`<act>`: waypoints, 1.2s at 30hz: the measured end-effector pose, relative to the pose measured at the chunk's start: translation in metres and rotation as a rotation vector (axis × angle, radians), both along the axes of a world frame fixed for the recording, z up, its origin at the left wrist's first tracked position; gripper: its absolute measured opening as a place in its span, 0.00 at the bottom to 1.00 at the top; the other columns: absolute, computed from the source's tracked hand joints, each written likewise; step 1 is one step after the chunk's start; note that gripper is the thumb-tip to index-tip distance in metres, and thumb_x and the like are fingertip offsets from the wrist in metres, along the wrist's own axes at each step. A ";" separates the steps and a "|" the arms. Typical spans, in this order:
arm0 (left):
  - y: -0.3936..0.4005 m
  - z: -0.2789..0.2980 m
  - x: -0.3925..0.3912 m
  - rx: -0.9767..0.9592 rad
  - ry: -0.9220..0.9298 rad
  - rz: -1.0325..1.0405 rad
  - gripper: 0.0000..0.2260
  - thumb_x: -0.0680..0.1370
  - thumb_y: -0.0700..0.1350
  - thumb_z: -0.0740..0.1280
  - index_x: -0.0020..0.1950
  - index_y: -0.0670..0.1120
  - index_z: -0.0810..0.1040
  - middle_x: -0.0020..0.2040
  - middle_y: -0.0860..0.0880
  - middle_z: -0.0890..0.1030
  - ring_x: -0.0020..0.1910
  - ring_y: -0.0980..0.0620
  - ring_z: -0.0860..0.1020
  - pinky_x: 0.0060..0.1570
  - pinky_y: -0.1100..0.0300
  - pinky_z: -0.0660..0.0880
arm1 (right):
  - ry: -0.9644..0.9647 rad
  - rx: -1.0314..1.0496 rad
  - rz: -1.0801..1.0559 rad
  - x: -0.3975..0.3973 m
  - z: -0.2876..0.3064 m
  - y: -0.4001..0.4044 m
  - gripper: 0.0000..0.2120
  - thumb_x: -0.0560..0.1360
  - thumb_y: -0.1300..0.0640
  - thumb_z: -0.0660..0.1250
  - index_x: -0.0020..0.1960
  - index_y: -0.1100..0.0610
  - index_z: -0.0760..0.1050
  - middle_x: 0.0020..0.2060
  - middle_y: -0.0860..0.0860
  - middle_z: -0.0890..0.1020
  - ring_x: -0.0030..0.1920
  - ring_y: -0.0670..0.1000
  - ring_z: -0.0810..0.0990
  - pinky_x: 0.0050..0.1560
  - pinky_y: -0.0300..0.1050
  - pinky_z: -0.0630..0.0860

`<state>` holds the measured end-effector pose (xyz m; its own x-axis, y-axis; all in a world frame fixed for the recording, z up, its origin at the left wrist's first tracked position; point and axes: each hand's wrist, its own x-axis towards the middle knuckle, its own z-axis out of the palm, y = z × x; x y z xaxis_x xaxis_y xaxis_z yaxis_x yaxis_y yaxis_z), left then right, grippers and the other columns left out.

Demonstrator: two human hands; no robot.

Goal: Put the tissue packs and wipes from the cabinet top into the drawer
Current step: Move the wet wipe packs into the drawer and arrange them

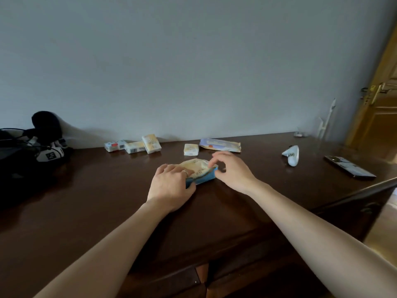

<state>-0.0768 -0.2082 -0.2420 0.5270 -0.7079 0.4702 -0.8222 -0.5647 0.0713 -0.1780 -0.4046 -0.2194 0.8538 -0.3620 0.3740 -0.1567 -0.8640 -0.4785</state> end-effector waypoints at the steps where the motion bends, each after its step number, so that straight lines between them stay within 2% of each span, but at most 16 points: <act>1: 0.000 0.000 0.000 0.005 -0.022 0.061 0.21 0.79 0.60 0.60 0.68 0.55 0.79 0.66 0.54 0.80 0.69 0.51 0.72 0.71 0.53 0.61 | 0.024 -0.003 -0.040 0.003 -0.001 -0.002 0.15 0.77 0.57 0.68 0.58 0.40 0.76 0.67 0.41 0.76 0.64 0.43 0.75 0.60 0.49 0.75; 3: 0.001 0.001 0.001 0.014 -0.029 0.206 0.19 0.80 0.58 0.59 0.65 0.54 0.81 0.62 0.53 0.82 0.65 0.48 0.74 0.66 0.52 0.64 | 0.125 -0.064 -0.126 0.013 -0.004 -0.009 0.18 0.78 0.50 0.67 0.67 0.41 0.71 0.68 0.44 0.76 0.66 0.47 0.76 0.55 0.49 0.73; 5: 0.003 0.001 0.006 0.015 0.021 0.348 0.18 0.80 0.56 0.58 0.63 0.53 0.82 0.61 0.50 0.82 0.64 0.45 0.74 0.65 0.49 0.64 | 0.210 -0.172 -0.209 0.027 -0.006 -0.019 0.21 0.79 0.45 0.66 0.71 0.44 0.69 0.70 0.47 0.74 0.69 0.51 0.74 0.54 0.52 0.72; 9: 0.002 -0.001 0.018 0.027 0.110 0.476 0.18 0.81 0.51 0.55 0.62 0.50 0.80 0.63 0.47 0.78 0.69 0.43 0.67 0.71 0.42 0.56 | 0.382 -0.270 -0.334 0.058 -0.001 -0.044 0.22 0.81 0.42 0.62 0.73 0.47 0.70 0.77 0.52 0.65 0.77 0.56 0.62 0.68 0.59 0.68; 11: -0.004 -0.002 0.019 0.055 0.129 0.474 0.18 0.81 0.49 0.54 0.65 0.48 0.77 0.67 0.46 0.75 0.74 0.42 0.61 0.73 0.35 0.48 | 0.413 -0.225 -0.365 0.068 -0.001 -0.059 0.21 0.81 0.42 0.60 0.73 0.45 0.70 0.78 0.53 0.61 0.78 0.58 0.59 0.70 0.61 0.66; 13: -0.009 -0.002 0.020 0.075 0.129 0.467 0.20 0.81 0.48 0.52 0.68 0.46 0.75 0.68 0.45 0.73 0.75 0.41 0.58 0.72 0.31 0.45 | 0.451 -0.154 -0.374 0.076 -0.003 -0.068 0.24 0.82 0.41 0.56 0.76 0.45 0.67 0.78 0.54 0.61 0.77 0.60 0.60 0.72 0.62 0.64; 16: -0.011 -0.003 0.024 0.078 0.152 0.462 0.20 0.81 0.48 0.52 0.68 0.45 0.74 0.69 0.44 0.73 0.74 0.42 0.59 0.71 0.31 0.50 | 0.513 -0.181 -0.399 0.084 -0.009 -0.070 0.28 0.81 0.39 0.49 0.78 0.48 0.65 0.77 0.56 0.66 0.76 0.61 0.64 0.72 0.58 0.62; 20: -0.010 -0.002 0.023 0.076 0.181 0.455 0.20 0.81 0.50 0.53 0.69 0.46 0.72 0.69 0.44 0.72 0.73 0.42 0.62 0.70 0.36 0.56 | 0.512 -0.357 -0.417 0.080 -0.005 -0.069 0.29 0.81 0.40 0.47 0.71 0.54 0.74 0.71 0.58 0.74 0.70 0.60 0.72 0.67 0.53 0.67; 24: -0.007 0.001 0.019 0.069 0.191 0.441 0.21 0.80 0.51 0.54 0.70 0.46 0.73 0.69 0.44 0.72 0.72 0.42 0.63 0.67 0.39 0.60 | 0.550 -0.418 -0.441 0.067 -0.003 -0.056 0.32 0.82 0.41 0.46 0.71 0.59 0.75 0.72 0.61 0.73 0.71 0.62 0.70 0.73 0.55 0.63; 27: -0.005 0.002 0.019 0.068 0.197 0.446 0.19 0.81 0.50 0.55 0.68 0.46 0.74 0.69 0.44 0.73 0.72 0.42 0.64 0.67 0.39 0.61 | 0.512 -0.423 -0.405 0.050 -0.003 -0.041 0.31 0.81 0.41 0.48 0.68 0.59 0.77 0.70 0.61 0.74 0.70 0.63 0.70 0.71 0.55 0.65; 32: -0.004 0.001 0.018 -0.027 0.193 0.355 0.15 0.81 0.42 0.56 0.62 0.47 0.80 0.65 0.46 0.77 0.69 0.44 0.67 0.67 0.42 0.62 | 0.395 -0.391 -0.304 0.000 -0.002 -0.008 0.20 0.80 0.46 0.56 0.65 0.49 0.80 0.64 0.54 0.80 0.63 0.57 0.77 0.54 0.49 0.74; 34: 0.001 0.003 0.011 -0.081 0.218 0.296 0.14 0.82 0.41 0.57 0.60 0.46 0.81 0.64 0.47 0.79 0.69 0.45 0.68 0.68 0.45 0.61 | 0.277 -0.359 -0.288 -0.028 -0.004 0.008 0.16 0.80 0.49 0.61 0.64 0.44 0.82 0.60 0.51 0.83 0.60 0.55 0.80 0.52 0.47 0.75; 36: 0.011 0.007 -0.004 -0.103 0.268 0.262 0.14 0.82 0.42 0.58 0.61 0.45 0.81 0.63 0.45 0.80 0.67 0.45 0.71 0.66 0.48 0.65 | 0.134 -0.267 -0.300 -0.056 -0.008 0.027 0.12 0.78 0.49 0.67 0.59 0.43 0.84 0.54 0.46 0.86 0.56 0.51 0.83 0.51 0.45 0.77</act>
<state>-0.0806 -0.1976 -0.2352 0.7978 -0.4888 0.3531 -0.5952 -0.7320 0.3315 -0.2341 -0.3773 -0.2273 0.7727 -0.5073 0.3816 -0.4657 -0.8615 -0.2023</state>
